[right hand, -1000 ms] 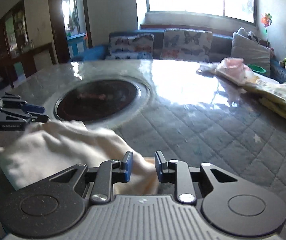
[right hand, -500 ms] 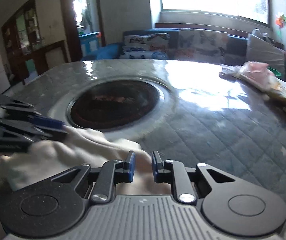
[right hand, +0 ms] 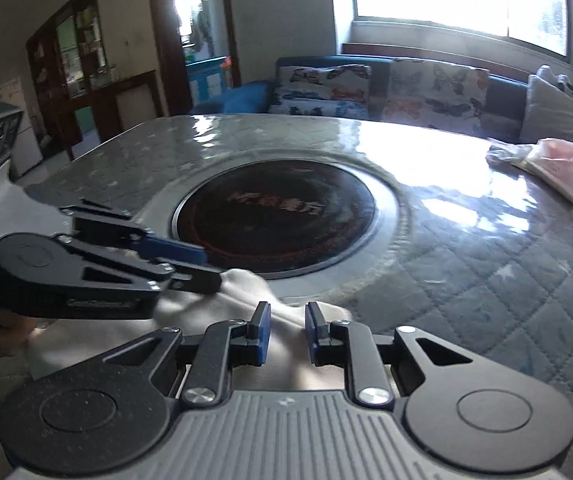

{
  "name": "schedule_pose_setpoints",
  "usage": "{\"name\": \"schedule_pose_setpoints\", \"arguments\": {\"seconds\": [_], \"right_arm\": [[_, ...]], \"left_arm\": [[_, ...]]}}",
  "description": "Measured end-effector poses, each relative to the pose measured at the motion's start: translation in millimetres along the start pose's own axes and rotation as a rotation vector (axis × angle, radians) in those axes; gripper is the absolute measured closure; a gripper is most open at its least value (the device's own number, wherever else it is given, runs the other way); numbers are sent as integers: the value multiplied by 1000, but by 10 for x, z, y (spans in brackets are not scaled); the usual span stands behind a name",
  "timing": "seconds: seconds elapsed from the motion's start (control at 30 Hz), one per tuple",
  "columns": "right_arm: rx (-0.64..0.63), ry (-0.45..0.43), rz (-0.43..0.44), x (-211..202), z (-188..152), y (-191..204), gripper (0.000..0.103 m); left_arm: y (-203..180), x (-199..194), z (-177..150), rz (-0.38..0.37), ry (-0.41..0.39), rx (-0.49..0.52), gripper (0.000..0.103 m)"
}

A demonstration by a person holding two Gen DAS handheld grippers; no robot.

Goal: Fold clothes

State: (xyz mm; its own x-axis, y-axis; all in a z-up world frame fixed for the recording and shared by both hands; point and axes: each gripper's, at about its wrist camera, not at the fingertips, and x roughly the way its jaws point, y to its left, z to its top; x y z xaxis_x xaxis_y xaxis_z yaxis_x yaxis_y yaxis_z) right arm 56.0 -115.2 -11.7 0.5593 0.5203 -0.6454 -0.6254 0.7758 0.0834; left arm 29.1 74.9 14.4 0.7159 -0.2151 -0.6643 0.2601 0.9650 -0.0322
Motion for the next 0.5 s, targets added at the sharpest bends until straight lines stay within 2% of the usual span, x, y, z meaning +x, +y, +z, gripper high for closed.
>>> {"name": "schedule_pose_setpoints", "arguments": {"seconds": [0.2,0.33,0.5], "right_arm": [[7,7,-5,66,14,-4,82],[-8,-29,10,-160,-6,15,82],[-3,-22,28,-366,-160,26,82]], "left_arm": [[101,-303,-61,11,-46,-31,76],[52,-602,-251,-16,-70,-14,76],[-64,-829,-468,-65,-88,0,77]]}}
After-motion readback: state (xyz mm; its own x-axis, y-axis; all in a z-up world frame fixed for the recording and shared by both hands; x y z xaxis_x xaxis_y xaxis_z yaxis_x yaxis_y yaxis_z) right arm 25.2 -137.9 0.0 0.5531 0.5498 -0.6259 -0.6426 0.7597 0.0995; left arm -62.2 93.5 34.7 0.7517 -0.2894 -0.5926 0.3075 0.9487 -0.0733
